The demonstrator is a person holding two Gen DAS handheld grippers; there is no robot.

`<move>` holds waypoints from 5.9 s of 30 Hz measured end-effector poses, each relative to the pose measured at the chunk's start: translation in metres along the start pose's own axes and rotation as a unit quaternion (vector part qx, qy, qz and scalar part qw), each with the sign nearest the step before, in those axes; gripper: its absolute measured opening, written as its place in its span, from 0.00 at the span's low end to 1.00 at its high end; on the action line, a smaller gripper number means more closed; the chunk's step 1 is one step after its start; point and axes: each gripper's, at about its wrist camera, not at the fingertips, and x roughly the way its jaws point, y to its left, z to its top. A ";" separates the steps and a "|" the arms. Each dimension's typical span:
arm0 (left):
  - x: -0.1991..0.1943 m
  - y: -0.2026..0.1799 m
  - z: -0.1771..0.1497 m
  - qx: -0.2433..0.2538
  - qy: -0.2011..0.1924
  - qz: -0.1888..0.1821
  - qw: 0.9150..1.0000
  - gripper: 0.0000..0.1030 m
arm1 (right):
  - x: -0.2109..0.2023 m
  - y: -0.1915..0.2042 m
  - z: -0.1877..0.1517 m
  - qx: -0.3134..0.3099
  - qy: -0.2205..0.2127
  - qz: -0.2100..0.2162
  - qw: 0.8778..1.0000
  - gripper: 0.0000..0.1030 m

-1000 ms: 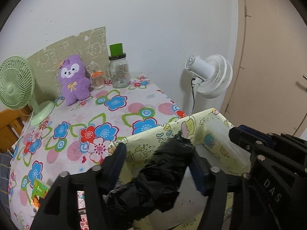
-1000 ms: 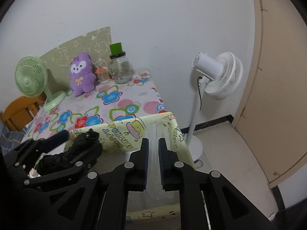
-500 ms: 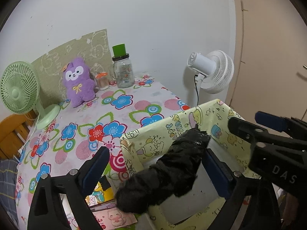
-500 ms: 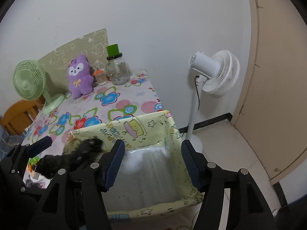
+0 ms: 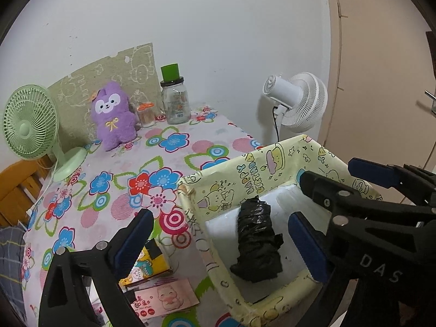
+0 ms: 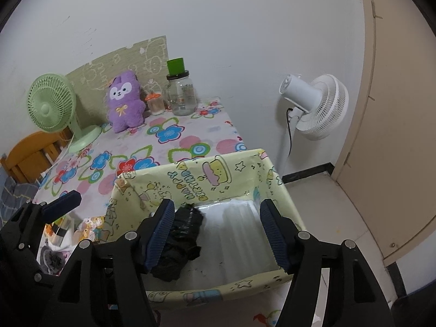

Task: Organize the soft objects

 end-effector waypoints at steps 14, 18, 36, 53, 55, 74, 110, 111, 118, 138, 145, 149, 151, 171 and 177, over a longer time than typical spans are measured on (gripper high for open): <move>-0.024 0.031 -0.017 -0.022 -0.009 0.023 0.999 1.00 | -0.013 0.039 -0.009 -0.019 -0.008 0.013 1.000 0.71; -0.034 0.042 -0.024 -0.028 -0.014 0.030 0.999 1.00 | -0.019 0.050 -0.013 -0.022 -0.017 0.017 0.999 0.76; -0.075 0.079 -0.048 -0.061 -0.028 0.048 0.997 1.00 | -0.051 0.099 -0.026 -0.051 -0.050 0.030 0.997 0.94; -0.099 0.108 -0.072 -0.094 -0.024 0.065 0.993 1.00 | -0.067 0.135 -0.042 -0.077 -0.058 0.054 0.994 0.95; -0.102 0.111 -0.075 -0.097 -0.026 0.068 0.993 1.00 | -0.068 0.140 -0.043 -0.082 -0.058 0.058 0.993 0.95; -0.099 0.138 -0.106 -0.109 -0.015 0.087 0.990 1.00 | -0.055 0.178 -0.066 -0.101 -0.046 0.085 0.990 0.97; -0.031 0.179 -0.151 -0.156 0.052 0.093 0.982 0.96 | 0.025 0.202 -0.094 -0.125 0.011 0.086 0.988 0.97; -0.028 0.180 -0.152 -0.156 0.054 0.095 0.982 0.95 | 0.028 0.202 -0.094 -0.125 0.015 0.086 0.988 0.97; -0.016 0.183 -0.155 -0.160 0.069 0.094 0.980 0.93 | 0.044 0.203 -0.096 -0.123 0.035 0.079 0.989 0.97; -0.006 0.179 -0.155 -0.159 0.088 0.095 0.979 0.62 | 0.071 0.197 -0.100 -0.079 0.086 0.086 0.989 0.85; -0.006 0.177 -0.155 -0.156 0.088 0.095 0.979 0.59 | 0.067 0.199 -0.101 -0.087 0.084 0.102 0.988 0.70; -0.007 0.177 -0.155 -0.157 0.087 0.094 0.979 0.58 | 0.062 0.203 -0.101 -0.098 0.075 0.109 0.986 0.58; -0.008 0.176 -0.155 -0.156 0.086 0.094 0.979 0.58 | 0.060 0.205 -0.100 -0.102 0.073 0.112 0.986 0.54; -0.013 0.174 -0.151 -0.150 0.077 0.093 0.981 0.57 | 0.060 0.207 -0.093 -0.118 0.084 0.125 0.982 0.55; -0.011 0.182 -0.151 -0.153 0.078 0.102 0.980 0.57 | 0.065 0.221 -0.088 -0.132 0.083 0.146 0.977 0.55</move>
